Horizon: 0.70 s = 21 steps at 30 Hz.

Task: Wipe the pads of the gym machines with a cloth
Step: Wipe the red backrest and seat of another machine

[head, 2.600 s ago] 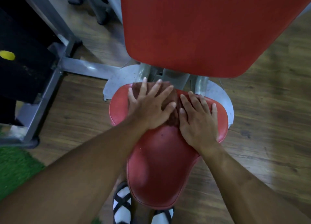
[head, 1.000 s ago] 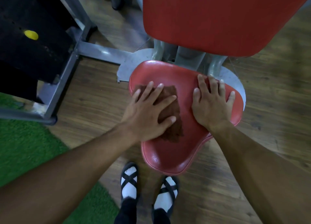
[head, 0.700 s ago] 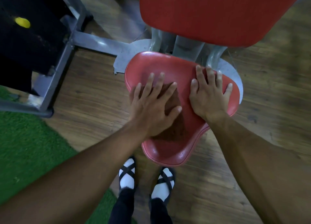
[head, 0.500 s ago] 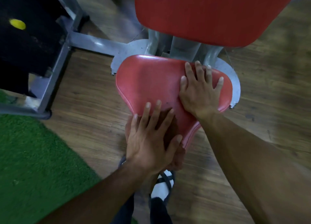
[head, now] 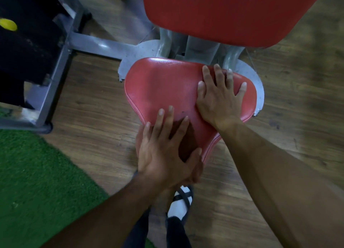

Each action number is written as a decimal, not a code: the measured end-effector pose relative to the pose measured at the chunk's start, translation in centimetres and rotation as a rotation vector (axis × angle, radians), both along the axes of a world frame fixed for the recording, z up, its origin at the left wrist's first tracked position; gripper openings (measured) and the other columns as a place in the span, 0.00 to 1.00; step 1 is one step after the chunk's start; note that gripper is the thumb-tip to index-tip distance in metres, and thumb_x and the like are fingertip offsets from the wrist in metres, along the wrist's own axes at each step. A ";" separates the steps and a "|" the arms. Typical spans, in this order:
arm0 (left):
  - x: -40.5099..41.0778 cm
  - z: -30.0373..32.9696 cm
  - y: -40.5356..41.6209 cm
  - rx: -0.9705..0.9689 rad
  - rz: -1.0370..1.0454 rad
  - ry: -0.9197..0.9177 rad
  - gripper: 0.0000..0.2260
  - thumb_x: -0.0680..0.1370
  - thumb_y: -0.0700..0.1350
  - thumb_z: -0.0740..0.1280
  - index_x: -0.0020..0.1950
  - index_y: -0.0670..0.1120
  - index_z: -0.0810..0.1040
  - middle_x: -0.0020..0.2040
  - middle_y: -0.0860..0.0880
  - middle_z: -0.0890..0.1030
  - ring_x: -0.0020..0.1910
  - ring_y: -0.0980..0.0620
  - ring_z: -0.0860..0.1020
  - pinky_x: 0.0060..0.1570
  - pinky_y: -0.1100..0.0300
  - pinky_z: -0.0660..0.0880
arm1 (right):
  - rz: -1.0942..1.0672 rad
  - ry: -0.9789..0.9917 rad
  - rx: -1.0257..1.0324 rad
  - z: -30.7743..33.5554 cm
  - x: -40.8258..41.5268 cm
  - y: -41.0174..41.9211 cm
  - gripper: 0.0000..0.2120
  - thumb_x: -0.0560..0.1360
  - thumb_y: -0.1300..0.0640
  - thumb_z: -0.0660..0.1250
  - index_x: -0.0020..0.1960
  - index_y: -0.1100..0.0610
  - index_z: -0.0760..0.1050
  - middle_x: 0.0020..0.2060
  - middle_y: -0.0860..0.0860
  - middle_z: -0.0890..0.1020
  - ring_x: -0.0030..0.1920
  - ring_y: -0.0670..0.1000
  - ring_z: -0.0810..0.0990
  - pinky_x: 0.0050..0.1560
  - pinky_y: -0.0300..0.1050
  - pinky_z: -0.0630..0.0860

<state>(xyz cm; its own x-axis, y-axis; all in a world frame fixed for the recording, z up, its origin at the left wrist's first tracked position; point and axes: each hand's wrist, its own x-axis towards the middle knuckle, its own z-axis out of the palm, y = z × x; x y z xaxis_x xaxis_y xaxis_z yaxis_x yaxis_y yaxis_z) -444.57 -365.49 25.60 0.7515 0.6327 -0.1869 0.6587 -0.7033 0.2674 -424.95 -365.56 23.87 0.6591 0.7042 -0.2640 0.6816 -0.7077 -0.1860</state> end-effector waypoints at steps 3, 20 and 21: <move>2.3 -0.8 4.6 -0.045 0.060 0.030 0.35 0.74 0.71 0.52 0.79 0.60 0.55 0.82 0.46 0.48 0.80 0.46 0.46 0.75 0.41 0.49 | 0.003 0.006 -0.013 0.2 0.0 0.0 0.26 0.84 0.43 0.43 0.81 0.43 0.48 0.81 0.47 0.49 0.81 0.55 0.44 0.74 0.71 0.42; 10.1 1.0 13.7 -0.458 0.275 -0.559 0.22 0.83 0.50 0.57 0.78 0.57 0.60 0.72 0.53 0.71 0.68 0.61 0.68 0.68 0.69 0.56 | -0.113 0.128 0.713 4.0 -3.6 3.6 0.12 0.78 0.58 0.59 0.55 0.59 0.78 0.52 0.56 0.78 0.56 0.58 0.74 0.60 0.50 0.68; 9.5 1.3 14.7 -0.354 0.400 -0.606 0.22 0.82 0.45 0.59 0.77 0.52 0.65 0.68 0.52 0.75 0.63 0.63 0.70 0.59 0.81 0.56 | -0.001 0.118 0.639 3.6 -4.3 4.2 0.13 0.78 0.56 0.57 0.55 0.59 0.78 0.53 0.57 0.79 0.57 0.59 0.75 0.62 0.53 0.70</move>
<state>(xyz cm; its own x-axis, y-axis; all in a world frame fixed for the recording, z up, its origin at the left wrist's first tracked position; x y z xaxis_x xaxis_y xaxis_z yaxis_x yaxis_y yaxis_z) -435.05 -350.80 26.86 0.5156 0.8548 -0.0596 0.5119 -0.2514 0.8214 -429.25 -361.32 27.44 0.6521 0.7457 0.1365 0.6304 -0.4334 -0.6440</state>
